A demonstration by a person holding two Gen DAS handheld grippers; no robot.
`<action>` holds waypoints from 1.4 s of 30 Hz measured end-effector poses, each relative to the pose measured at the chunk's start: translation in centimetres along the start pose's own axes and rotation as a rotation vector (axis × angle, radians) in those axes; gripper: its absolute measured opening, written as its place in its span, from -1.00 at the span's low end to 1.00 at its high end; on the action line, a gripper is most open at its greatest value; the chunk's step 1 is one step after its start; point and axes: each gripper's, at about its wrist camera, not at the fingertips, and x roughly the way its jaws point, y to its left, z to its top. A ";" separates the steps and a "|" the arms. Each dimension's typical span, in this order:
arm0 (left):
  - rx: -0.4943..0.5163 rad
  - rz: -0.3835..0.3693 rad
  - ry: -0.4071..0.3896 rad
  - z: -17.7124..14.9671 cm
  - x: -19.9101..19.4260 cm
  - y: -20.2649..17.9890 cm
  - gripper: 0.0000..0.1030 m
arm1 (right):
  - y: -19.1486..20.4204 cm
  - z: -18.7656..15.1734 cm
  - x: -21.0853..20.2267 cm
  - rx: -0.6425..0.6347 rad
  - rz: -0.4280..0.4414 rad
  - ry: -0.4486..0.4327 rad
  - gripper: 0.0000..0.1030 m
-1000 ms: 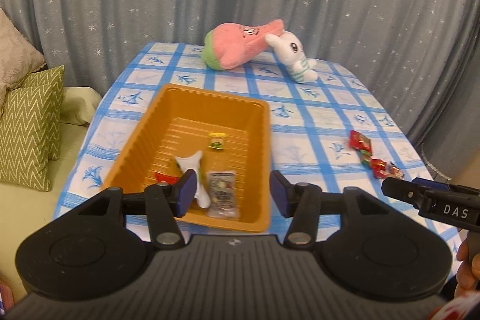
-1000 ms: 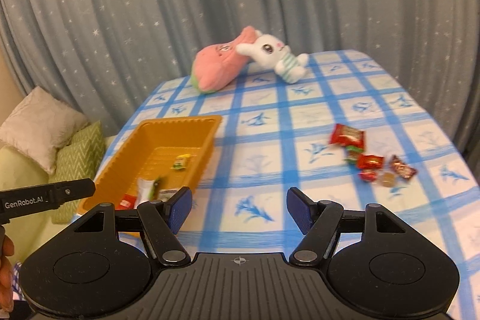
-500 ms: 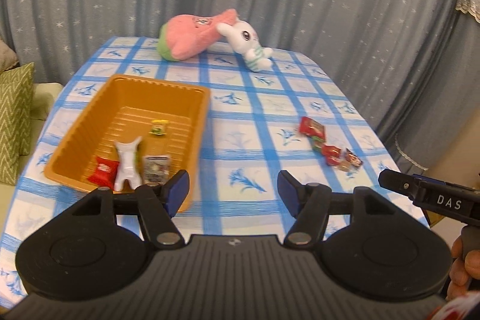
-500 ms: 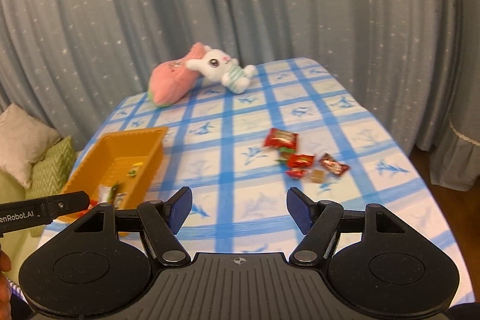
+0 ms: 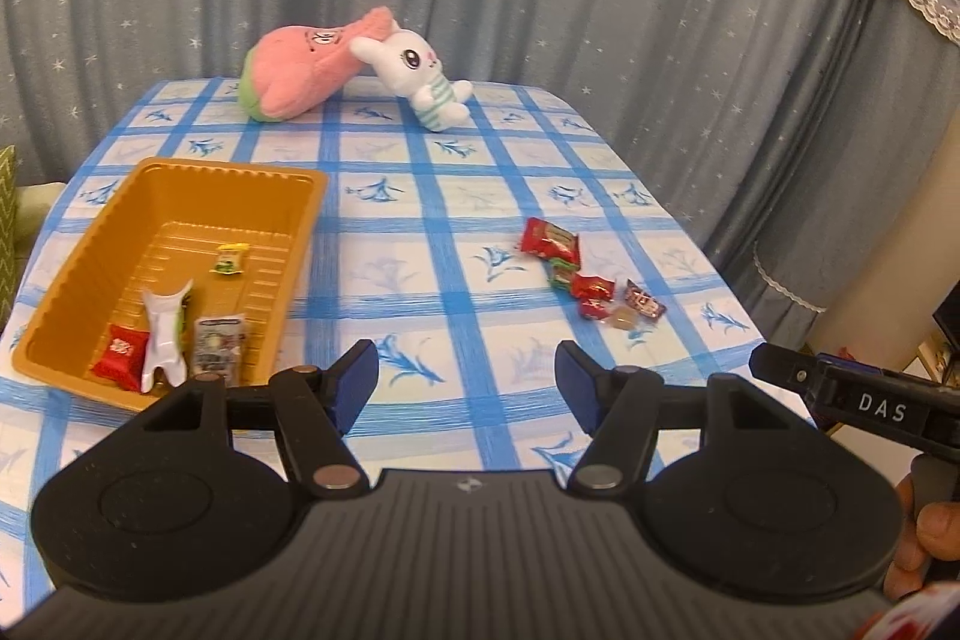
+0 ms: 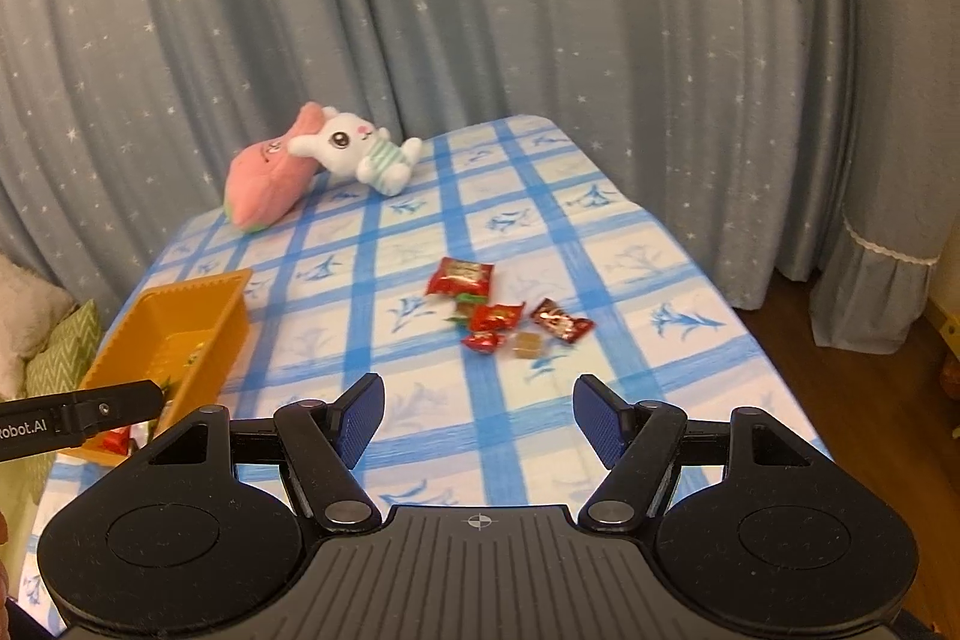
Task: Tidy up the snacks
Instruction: 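Move both open grippers back toward the remaining red candies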
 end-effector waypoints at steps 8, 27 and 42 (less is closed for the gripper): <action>0.018 -0.018 0.018 0.3 1.4 -1.4 0.20 | -1.9 0.1 0.4 0.024 -0.021 0.006 0.35; 0.056 -0.051 0.062 0.8 6.2 -4.2 0.20 | -5.1 0.8 3.8 0.022 -0.063 0.033 0.35; 0.069 -0.074 0.094 1.3 12.2 -5.3 0.20 | -7.0 2.2 10.4 -0.068 -0.051 0.090 0.35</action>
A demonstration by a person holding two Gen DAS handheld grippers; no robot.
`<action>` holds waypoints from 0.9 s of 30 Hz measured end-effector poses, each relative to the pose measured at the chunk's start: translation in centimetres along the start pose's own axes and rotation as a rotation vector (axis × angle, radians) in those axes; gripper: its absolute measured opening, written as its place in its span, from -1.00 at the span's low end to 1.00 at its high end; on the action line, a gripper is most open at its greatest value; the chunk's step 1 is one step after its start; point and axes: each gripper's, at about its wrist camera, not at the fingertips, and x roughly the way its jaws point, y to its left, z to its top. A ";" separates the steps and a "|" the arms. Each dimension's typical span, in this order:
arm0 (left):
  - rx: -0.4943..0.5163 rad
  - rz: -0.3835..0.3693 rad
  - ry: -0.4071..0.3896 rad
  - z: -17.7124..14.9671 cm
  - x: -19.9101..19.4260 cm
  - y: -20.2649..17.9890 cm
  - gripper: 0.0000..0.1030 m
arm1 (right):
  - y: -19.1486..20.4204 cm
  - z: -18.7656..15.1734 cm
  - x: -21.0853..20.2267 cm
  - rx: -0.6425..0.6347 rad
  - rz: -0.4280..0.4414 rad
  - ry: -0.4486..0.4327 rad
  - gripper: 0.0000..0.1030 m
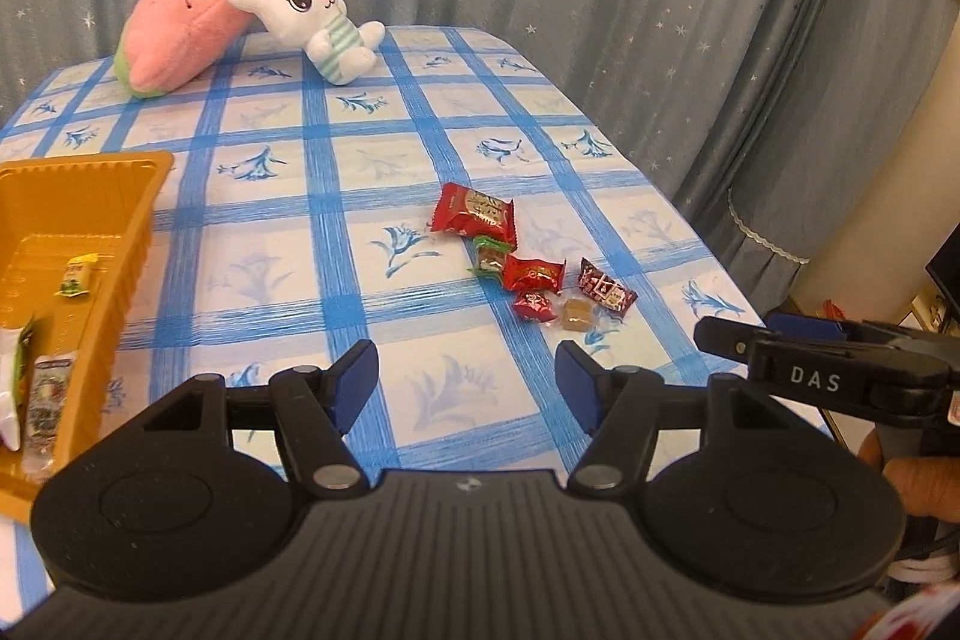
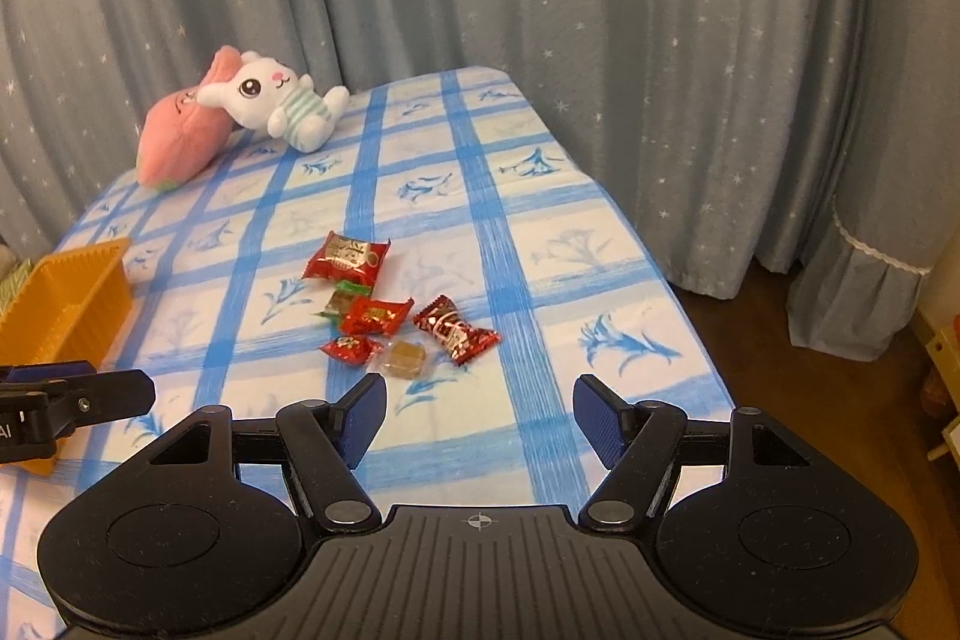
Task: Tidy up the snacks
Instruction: 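Move both open grippers back toward the remaining red candies, then grasp a red-and-white candy with the right gripper while the left grasps a small red candy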
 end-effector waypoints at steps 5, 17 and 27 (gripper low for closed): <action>-0.012 -0.004 0.013 0.2 2.4 0.3 0.20 | -0.2 0.6 2.9 -0.061 0.022 0.012 0.35; -0.019 -0.002 0.034 0.4 6.2 1.3 0.20 | -0.4 1.9 9.4 -0.168 0.083 0.051 -0.05; -0.020 -0.016 0.043 0.1 7.5 1.3 0.20 | 0.1 2.2 12.4 -0.245 0.097 0.059 -0.27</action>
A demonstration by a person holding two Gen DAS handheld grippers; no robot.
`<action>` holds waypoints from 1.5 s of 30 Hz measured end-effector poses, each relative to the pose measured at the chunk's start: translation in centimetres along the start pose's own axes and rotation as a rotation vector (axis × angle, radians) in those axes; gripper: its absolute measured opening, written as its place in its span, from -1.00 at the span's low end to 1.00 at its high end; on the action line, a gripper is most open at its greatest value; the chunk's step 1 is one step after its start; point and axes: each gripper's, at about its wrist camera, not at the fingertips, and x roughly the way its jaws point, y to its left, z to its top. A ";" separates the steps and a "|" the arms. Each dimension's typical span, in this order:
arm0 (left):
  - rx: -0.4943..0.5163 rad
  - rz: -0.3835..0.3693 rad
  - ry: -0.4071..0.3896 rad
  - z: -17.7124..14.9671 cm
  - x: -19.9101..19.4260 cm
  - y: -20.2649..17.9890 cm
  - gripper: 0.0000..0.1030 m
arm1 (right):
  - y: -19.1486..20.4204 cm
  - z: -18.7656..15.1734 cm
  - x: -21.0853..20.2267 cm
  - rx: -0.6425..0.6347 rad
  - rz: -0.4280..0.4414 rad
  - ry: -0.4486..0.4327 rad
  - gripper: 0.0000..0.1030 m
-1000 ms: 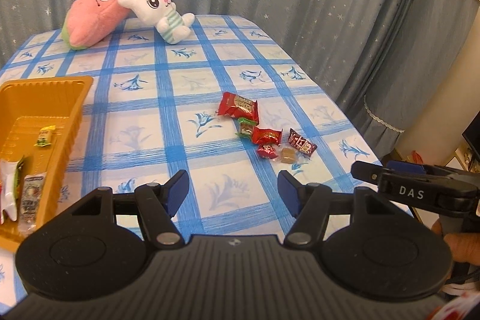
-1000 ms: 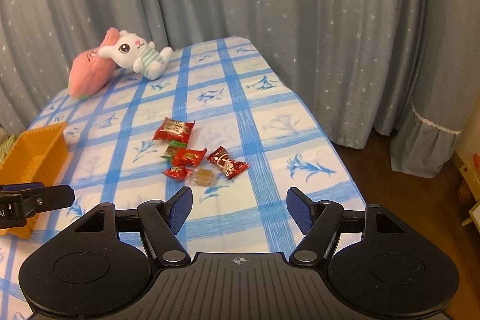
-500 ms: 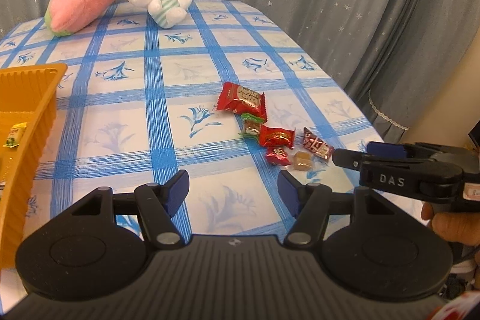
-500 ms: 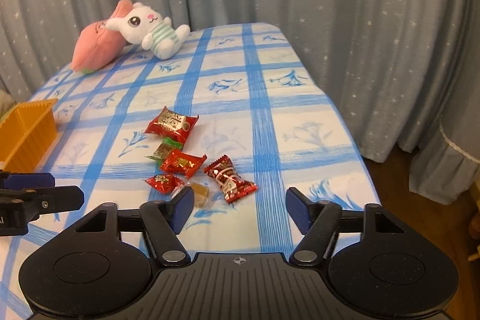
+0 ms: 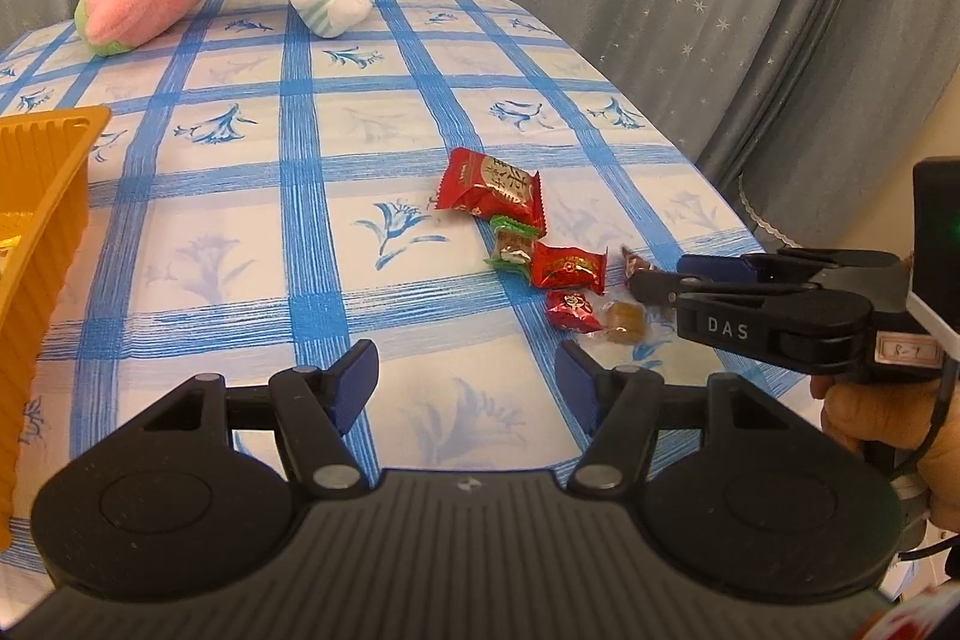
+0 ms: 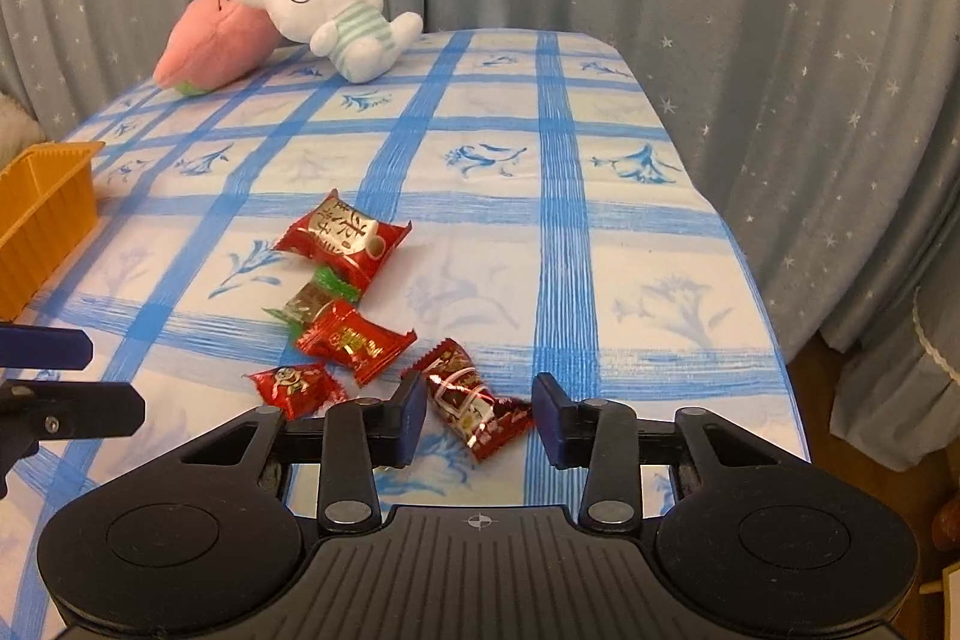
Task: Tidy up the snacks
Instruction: 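Grasp a red-and-white candy with the right gripper while the left grasps a small red candy, then carry both held red candies over the orange tray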
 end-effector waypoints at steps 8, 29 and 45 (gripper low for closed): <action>0.024 -0.019 -0.011 0.2 0.8 -0.8 0.20 | 0.4 -0.2 0.6 -0.013 0.011 0.019 -0.57; 0.145 -0.095 0.018 1.5 6.4 -4.0 -0.53 | -1.7 -1.0 -2.9 0.251 -0.036 -0.002 -0.61; 0.111 -0.011 0.018 -2.1 1.3 -0.7 -0.71 | 0.1 -1.5 -4.1 0.234 -0.028 -0.021 -0.61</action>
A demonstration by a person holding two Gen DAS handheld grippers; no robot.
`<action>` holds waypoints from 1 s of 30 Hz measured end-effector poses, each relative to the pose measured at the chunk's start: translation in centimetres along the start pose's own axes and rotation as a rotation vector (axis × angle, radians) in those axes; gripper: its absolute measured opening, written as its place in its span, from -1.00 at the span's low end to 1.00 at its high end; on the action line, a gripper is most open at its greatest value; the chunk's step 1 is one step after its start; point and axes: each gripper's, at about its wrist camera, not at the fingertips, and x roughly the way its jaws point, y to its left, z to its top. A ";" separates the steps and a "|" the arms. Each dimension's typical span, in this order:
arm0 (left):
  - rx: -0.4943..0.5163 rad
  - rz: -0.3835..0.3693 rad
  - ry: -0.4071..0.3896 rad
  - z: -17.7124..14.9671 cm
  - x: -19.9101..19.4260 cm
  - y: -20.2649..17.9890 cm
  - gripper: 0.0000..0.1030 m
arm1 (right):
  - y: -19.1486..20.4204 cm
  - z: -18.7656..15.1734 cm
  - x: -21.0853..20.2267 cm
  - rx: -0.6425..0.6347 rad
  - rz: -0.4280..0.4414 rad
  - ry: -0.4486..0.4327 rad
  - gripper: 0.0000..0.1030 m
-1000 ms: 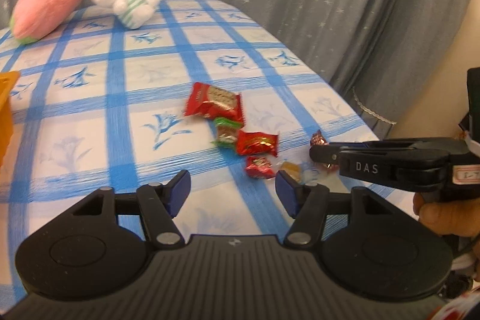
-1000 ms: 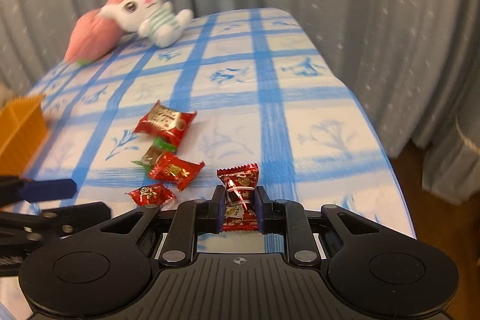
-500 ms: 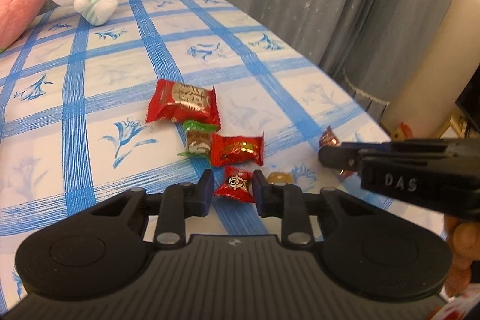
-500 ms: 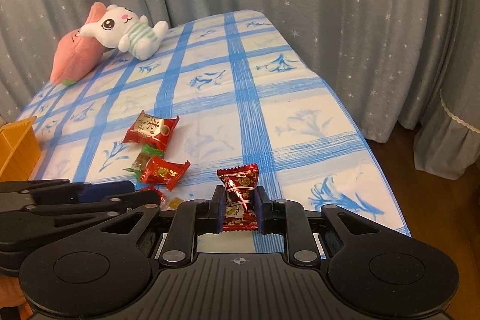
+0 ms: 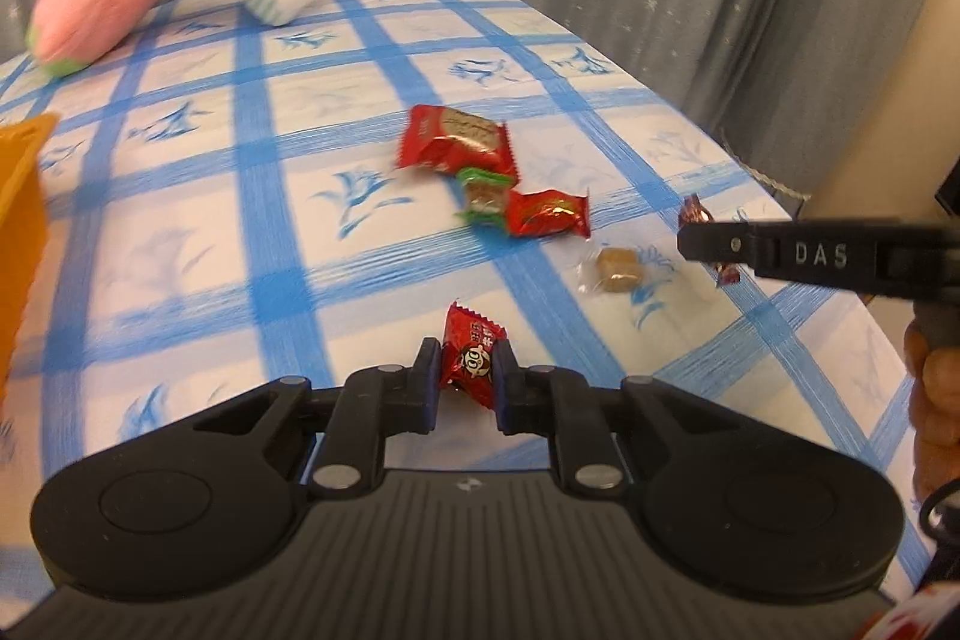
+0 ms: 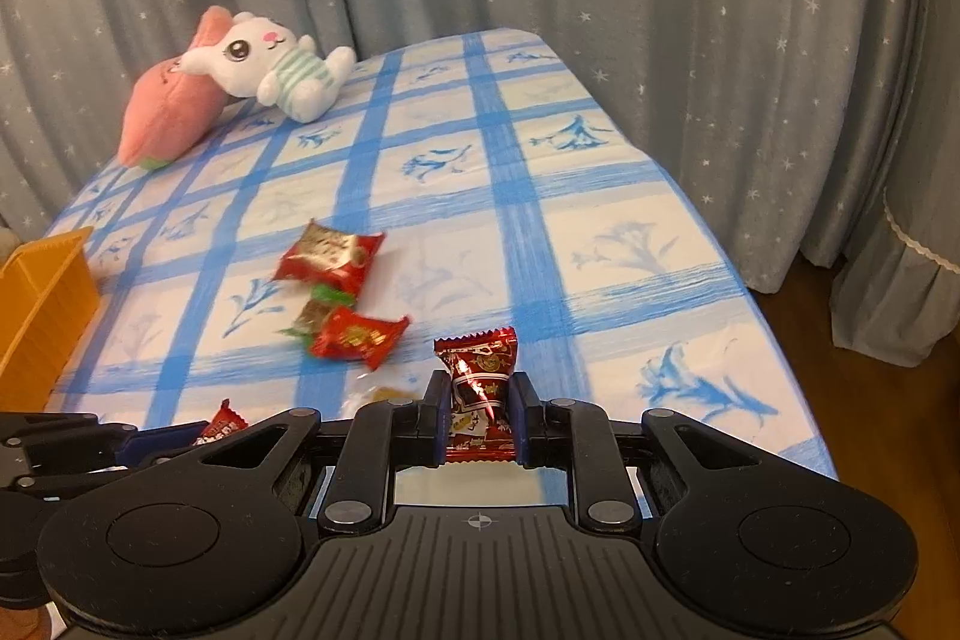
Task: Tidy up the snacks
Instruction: 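Carry both held red candies over the orange tray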
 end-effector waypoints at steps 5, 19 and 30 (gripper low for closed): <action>-0.043 0.016 -0.011 -1.2 -2.9 0.9 -0.71 | 1.9 -1.6 -1.7 0.013 0.018 -0.011 -0.61; -0.116 0.061 -0.067 -3.1 -11.2 2.7 -0.71 | 7.6 -6.2 -7.4 0.010 0.037 0.014 -0.61; -0.148 0.113 -0.112 -5.1 -17.5 4.9 -0.71 | 13.6 -6.9 -11.4 -0.082 0.110 -0.012 -0.61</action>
